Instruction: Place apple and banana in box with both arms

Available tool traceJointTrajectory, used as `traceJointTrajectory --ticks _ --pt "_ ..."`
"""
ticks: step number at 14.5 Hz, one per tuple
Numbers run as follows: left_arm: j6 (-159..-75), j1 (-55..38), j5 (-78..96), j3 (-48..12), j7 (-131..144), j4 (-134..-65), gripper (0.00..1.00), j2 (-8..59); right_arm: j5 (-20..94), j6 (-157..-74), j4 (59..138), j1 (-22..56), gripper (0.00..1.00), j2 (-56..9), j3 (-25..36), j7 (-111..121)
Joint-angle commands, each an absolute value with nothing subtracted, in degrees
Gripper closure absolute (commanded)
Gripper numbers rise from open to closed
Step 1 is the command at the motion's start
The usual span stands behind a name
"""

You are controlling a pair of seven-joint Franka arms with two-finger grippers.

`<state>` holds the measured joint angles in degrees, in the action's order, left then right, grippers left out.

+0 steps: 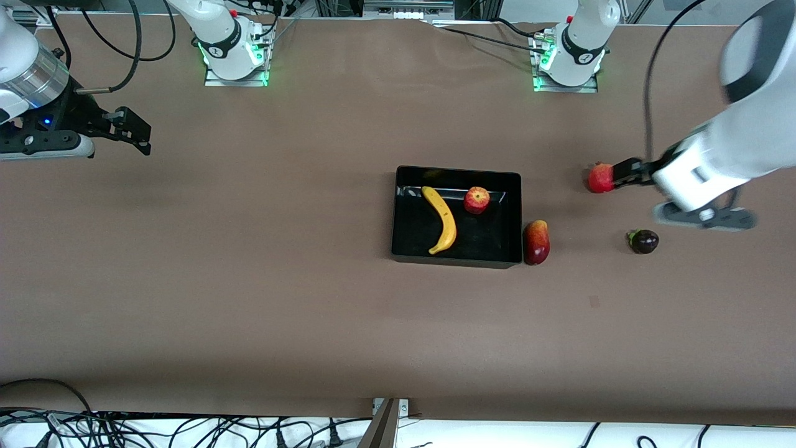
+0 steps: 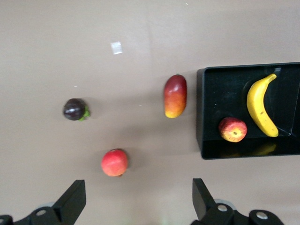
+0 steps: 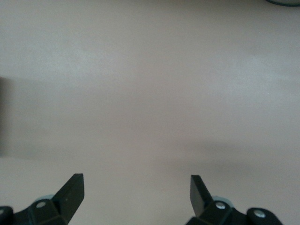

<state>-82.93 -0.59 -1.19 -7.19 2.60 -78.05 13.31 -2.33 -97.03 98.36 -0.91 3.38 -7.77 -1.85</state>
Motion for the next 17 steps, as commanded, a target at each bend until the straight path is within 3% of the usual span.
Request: traceJointTrajectory --ticks 1,3,6,17 --pt "-91.72 -3.34 0.26 -0.54 0.44 -91.02 0.00 2.23 -3.08 -96.94 97.56 -1.93 0.00 3.08 -8.79 -2.02" --pt "-94.74 -3.60 0.44 0.61 0.70 -95.52 0.00 -0.70 -3.08 -96.94 97.56 -1.93 0.00 3.08 -8.79 -2.02" --pt "-89.76 -3.52 0.26 0.18 3.50 -94.31 0.00 0.00 -3.08 -96.94 97.56 -1.93 0.00 3.08 -8.79 -2.02" --pt "-89.30 -3.60 0.35 0.09 3.78 -93.16 0.00 0.44 -3.08 -96.94 97.56 -1.93 0.00 3.08 -8.79 -2.02"
